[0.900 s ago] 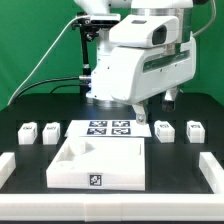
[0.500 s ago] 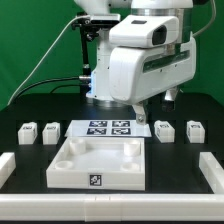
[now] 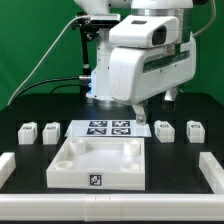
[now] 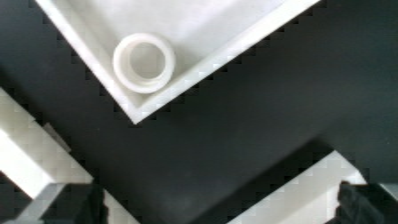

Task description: Assemble one leg

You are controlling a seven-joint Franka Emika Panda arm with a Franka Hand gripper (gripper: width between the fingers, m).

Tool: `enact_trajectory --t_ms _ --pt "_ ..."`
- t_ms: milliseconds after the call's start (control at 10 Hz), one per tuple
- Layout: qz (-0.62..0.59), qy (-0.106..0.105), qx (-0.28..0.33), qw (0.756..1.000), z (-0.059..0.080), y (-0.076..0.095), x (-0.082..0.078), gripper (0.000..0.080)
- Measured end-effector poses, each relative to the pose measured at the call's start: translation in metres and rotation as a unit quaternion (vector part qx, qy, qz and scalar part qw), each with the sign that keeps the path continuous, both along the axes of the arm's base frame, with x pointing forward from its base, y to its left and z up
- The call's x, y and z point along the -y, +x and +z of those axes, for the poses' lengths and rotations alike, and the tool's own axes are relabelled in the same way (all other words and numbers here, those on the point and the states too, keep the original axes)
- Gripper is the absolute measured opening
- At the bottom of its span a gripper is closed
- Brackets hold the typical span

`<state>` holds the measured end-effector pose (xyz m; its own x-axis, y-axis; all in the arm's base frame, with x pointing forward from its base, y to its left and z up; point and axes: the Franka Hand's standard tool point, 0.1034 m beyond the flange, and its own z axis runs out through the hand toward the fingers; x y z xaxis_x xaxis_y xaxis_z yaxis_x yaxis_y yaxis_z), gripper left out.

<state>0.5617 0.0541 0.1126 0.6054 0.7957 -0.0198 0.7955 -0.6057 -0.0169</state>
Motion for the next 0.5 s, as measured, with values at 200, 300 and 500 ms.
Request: enact_trajectory --t_ms 200,300,500 --pt "0.068 0.001 0.008 0.998 -0.008 -0.031 0.014 0.065" --pt "0.146 0.002 0.009 0.989 -0.016 -0.048 0.025 0.065" --pt "0.229 0.007 -0.006 0.973 -0.032 -0.073 0.05 0.065"
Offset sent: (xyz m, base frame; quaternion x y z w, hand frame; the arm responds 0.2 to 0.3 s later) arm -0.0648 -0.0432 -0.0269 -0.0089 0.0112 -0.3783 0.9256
